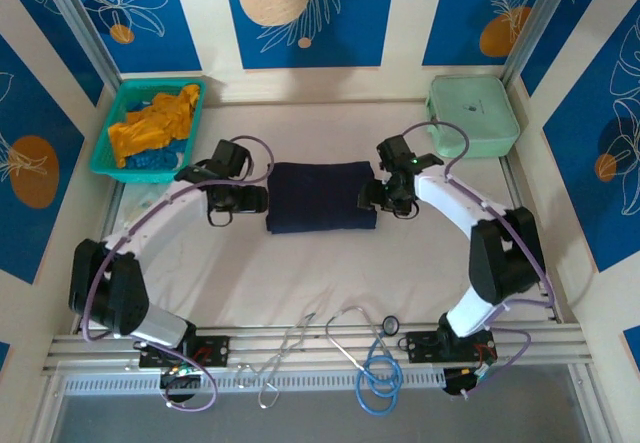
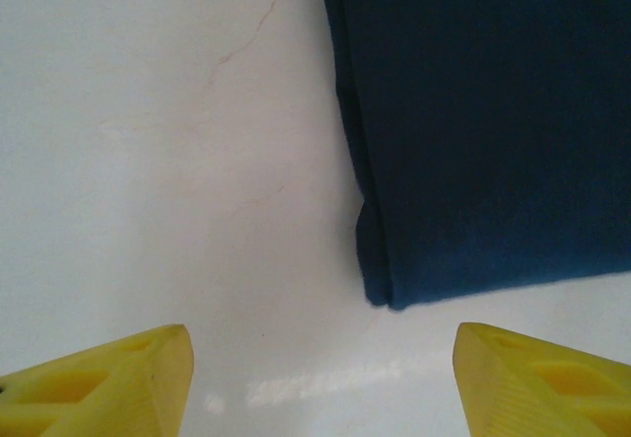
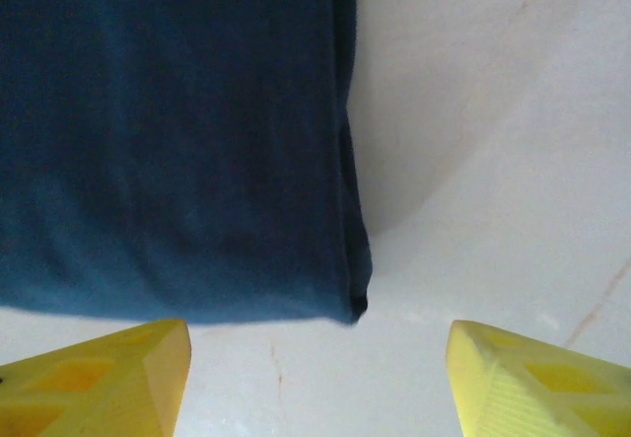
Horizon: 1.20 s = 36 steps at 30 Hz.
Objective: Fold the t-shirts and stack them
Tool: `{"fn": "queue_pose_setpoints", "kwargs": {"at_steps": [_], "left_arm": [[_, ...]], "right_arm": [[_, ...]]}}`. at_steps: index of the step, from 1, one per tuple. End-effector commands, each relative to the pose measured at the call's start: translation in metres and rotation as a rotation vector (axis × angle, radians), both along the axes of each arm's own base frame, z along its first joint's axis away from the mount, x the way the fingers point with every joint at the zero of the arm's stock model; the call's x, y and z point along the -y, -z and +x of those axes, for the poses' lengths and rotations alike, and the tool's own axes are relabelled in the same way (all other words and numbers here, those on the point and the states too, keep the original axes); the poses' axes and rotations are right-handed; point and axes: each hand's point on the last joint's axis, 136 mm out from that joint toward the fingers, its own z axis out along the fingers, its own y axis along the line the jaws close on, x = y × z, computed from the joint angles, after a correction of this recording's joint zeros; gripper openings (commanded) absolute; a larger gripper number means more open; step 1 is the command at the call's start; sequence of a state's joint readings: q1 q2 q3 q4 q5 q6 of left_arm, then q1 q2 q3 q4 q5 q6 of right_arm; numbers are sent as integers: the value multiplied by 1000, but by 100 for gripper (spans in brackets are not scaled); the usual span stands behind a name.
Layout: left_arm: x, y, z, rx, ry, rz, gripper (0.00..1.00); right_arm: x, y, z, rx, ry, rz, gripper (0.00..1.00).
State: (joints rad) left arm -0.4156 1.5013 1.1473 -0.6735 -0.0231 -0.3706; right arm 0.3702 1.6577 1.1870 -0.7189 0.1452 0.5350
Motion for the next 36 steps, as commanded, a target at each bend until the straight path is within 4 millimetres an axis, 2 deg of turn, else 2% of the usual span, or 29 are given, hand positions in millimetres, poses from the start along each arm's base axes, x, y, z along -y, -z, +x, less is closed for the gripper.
{"fn": "queue_pose_setpoints", "kwargs": {"at_steps": [1,6,11,16,19,24,25,27,30,36], "left_arm": [[19,8,15,12,-38,-42,71],[33,34,24,-28,-27,-2,71],[43,70,24,-86,-22,42,68],[51,101,23,-134,-20,84,56],[53,114,24,-154,-19,105,48],[52,128,32,-161,-16,151,27],[51,129,35,-157,-13,166,23],[47,132,44,-152,-4,210,13],[41,134,64,-146,4,259,1],[35,130,117,-123,7,270,0]], "right_arm": [[-6,13,7,-27,22,12,69],[-9,37,12,-75,20,1,65],[-11,56,11,-114,21,1,58],[-12,74,12,-150,25,14,43],[-12,84,14,-168,23,19,30],[-14,89,27,-170,21,29,15],[-14,89,31,-167,22,29,12],[-13,89,41,-160,26,32,0],[-12,86,60,-138,26,38,0],[-13,78,111,-92,31,52,0]]}}
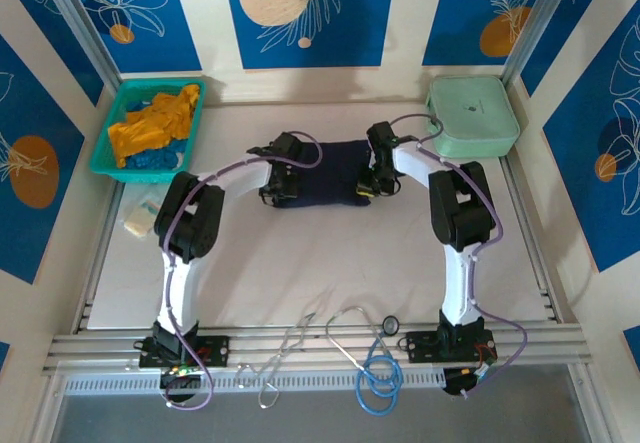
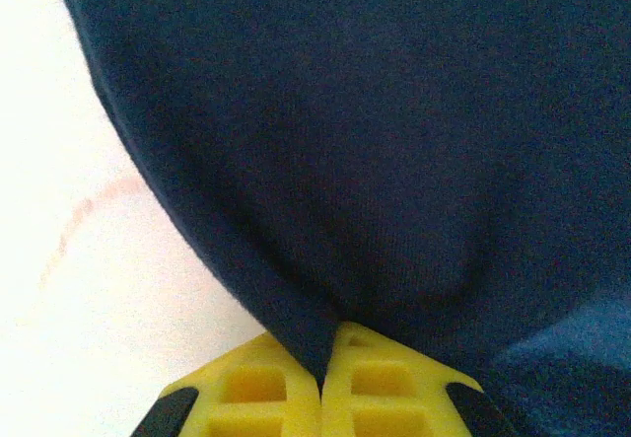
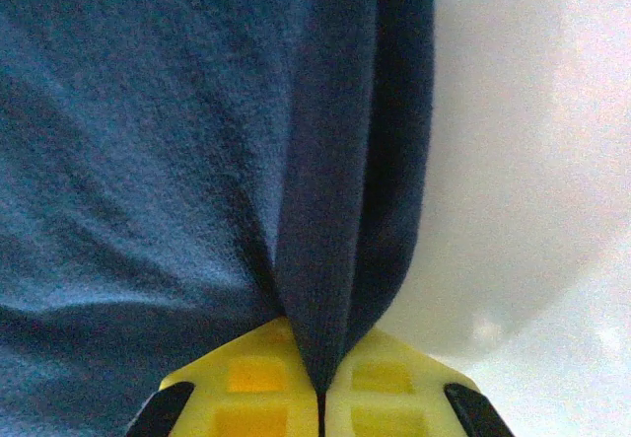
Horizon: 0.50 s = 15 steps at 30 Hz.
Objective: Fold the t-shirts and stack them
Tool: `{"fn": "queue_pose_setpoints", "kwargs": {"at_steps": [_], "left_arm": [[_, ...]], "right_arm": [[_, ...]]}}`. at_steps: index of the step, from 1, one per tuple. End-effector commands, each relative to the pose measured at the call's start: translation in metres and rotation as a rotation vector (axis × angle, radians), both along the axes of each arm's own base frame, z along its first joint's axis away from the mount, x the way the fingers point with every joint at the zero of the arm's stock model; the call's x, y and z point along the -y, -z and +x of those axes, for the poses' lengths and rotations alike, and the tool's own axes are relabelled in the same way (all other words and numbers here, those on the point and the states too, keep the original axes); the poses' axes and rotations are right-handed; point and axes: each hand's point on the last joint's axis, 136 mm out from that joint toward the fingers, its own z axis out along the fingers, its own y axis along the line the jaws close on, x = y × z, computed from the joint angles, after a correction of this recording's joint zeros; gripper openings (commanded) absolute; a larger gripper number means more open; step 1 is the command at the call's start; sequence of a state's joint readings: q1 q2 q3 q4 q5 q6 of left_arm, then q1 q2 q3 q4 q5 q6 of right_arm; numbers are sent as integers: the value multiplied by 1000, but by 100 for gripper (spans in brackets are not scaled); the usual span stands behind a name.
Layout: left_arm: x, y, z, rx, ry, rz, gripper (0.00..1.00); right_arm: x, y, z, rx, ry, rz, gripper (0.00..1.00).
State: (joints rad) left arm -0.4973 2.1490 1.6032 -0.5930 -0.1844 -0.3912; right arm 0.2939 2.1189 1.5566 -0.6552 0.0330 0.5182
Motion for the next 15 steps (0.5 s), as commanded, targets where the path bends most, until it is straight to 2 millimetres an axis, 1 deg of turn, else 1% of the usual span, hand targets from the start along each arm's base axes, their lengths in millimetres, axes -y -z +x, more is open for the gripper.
{"fn": "queue_pose_setpoints", "kwargs": {"at_steps": [1,6,9,12,15], "left_arm": [[-28,30,15,-81,4,94,0],[-32,23,68,-51,28,81,0],[-31,22,95,-34,73,103,0],[-28,22,120,-4,113,120,0],[-25,21,138,35,134,115,0]], "right_arm": [[8,19,17,-29,0,-32,0],[10,15,62,5,15,-15,0],[12,14,87,28,30,-6,0],[13,18,107,41,48,11,0],[15,21,123,46,61,18,0]]}}
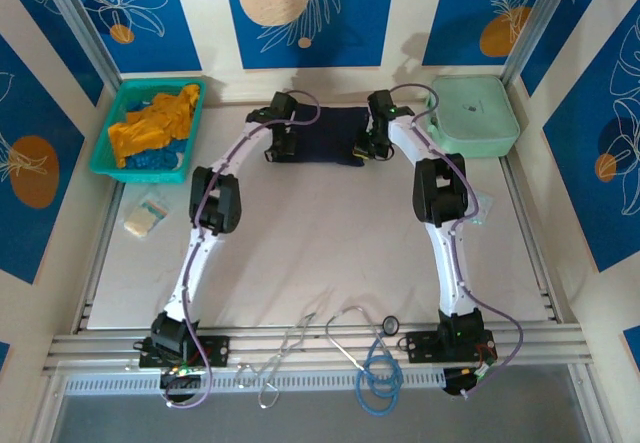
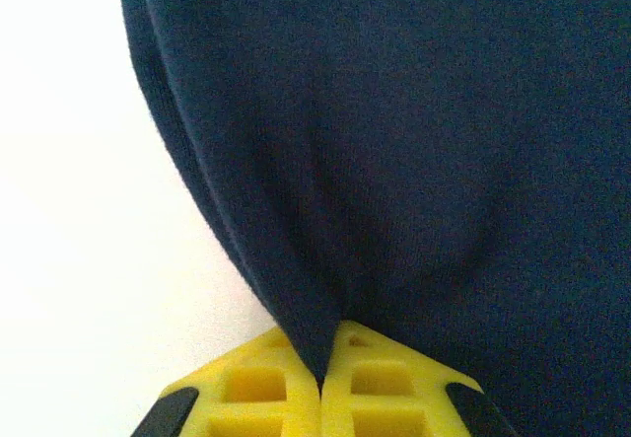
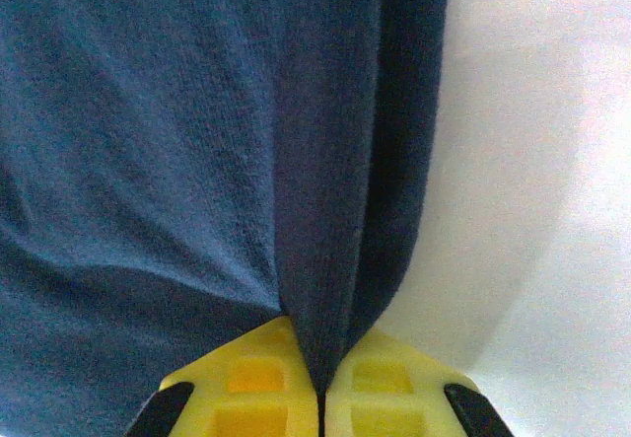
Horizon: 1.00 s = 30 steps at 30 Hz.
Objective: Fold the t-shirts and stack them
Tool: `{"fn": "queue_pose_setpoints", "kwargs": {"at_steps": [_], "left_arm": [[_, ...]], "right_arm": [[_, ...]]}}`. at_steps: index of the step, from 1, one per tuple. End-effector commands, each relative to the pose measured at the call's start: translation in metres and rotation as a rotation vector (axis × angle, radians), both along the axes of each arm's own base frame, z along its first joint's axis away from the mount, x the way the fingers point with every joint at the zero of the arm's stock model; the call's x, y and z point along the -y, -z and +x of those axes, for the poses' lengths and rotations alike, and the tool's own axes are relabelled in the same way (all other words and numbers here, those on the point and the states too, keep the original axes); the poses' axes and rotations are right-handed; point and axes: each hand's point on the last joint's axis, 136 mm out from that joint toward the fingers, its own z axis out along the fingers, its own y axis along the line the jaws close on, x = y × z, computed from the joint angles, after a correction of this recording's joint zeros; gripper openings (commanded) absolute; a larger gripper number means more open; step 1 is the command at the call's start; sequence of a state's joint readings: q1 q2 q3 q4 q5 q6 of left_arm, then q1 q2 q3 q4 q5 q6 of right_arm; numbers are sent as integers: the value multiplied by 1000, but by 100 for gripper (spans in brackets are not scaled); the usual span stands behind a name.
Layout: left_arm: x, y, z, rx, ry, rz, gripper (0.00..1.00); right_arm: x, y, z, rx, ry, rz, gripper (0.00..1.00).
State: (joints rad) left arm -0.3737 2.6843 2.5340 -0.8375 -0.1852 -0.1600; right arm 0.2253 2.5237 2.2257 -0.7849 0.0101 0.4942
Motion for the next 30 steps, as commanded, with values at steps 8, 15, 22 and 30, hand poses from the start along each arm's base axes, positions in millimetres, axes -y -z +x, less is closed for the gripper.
{"fn": "queue_pose_setpoints", "kwargs": {"at_steps": [8,15,22,30], "left_arm": [[-16,17,11,-2,61,77,7],[-21,-3,18,45,71,114,48],[-24,-70,26,167,82,131,76],[-30,-186,11,338,77,99,100]], "right_arm": [[16,24,16,-68,36,9,0],[13,0,19,-28,10,38,44],[23,-57,29,61,19,58,74],[33,-134,14,165,10,44,100]]}}
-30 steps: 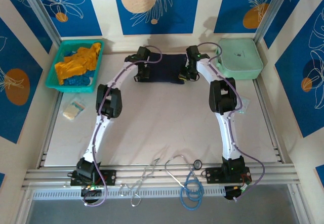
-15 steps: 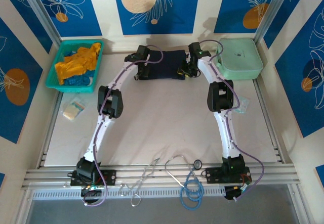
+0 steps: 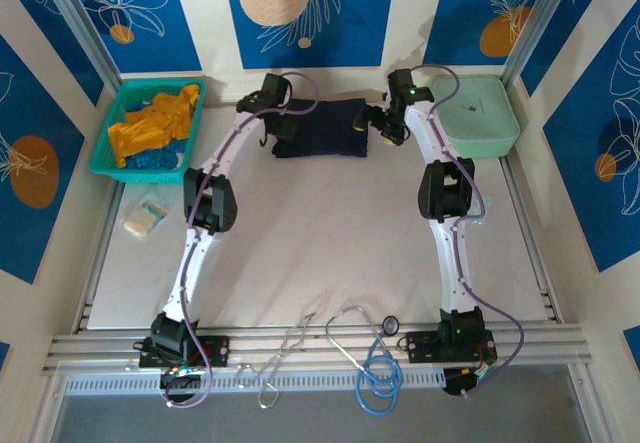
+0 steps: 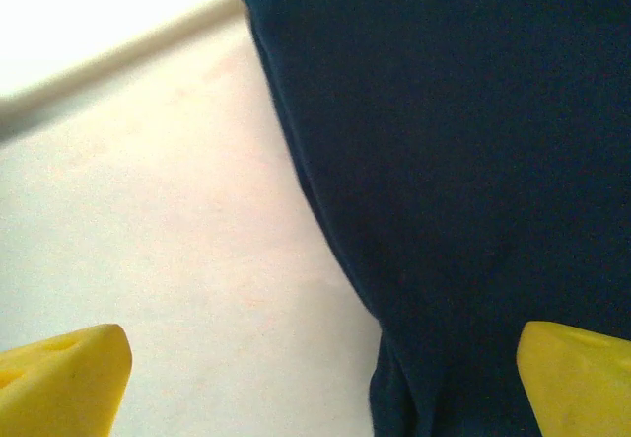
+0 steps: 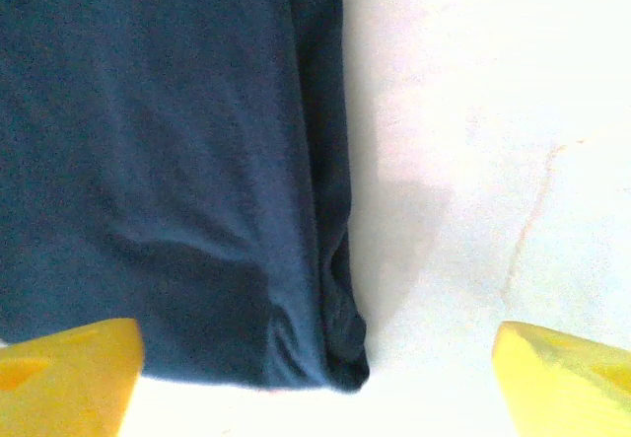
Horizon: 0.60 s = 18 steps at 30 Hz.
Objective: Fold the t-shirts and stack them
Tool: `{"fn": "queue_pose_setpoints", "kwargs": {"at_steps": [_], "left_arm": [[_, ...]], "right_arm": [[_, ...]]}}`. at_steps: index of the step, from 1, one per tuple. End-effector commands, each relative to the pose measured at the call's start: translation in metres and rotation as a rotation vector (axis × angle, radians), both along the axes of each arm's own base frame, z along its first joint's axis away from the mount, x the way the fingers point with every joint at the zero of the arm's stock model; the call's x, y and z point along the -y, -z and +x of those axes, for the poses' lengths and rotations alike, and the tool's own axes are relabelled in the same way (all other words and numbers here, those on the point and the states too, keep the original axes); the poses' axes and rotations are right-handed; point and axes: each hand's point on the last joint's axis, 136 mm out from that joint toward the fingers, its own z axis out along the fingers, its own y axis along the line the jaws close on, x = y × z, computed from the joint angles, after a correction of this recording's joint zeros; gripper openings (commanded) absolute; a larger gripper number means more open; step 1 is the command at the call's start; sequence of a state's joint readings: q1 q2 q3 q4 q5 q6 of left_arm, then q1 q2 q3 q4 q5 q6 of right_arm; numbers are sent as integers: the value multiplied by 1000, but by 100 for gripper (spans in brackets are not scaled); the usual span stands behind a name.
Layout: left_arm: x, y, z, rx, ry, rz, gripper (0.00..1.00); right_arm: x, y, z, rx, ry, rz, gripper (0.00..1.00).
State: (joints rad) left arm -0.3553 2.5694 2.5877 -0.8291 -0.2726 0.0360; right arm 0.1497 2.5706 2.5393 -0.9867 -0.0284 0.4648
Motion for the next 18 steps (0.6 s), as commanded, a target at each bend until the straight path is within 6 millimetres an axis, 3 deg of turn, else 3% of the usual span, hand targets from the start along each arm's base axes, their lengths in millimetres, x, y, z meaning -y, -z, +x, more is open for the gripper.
{"fn": "queue_pose_setpoints", "kwargs": {"at_steps": [1,5,9,13,18], "left_arm": [[-10,-107,-14,168,-7,-35,100],[-18,-160,-40,251,-12,-59,99],[-31,-193,-72,306,-24,-77,99],[-49,-205,-109,353,-52,-93,100],[-72,-199,-159,410,-87,-120,99]], "right_arm": [[0,-83,-17,118,-26,0,99],[6,-125,-42,193,-29,-31,99],[15,-154,-73,263,-14,-37,99],[30,-171,-111,329,9,-51,99],[55,-166,-157,377,49,-95,99]]}}
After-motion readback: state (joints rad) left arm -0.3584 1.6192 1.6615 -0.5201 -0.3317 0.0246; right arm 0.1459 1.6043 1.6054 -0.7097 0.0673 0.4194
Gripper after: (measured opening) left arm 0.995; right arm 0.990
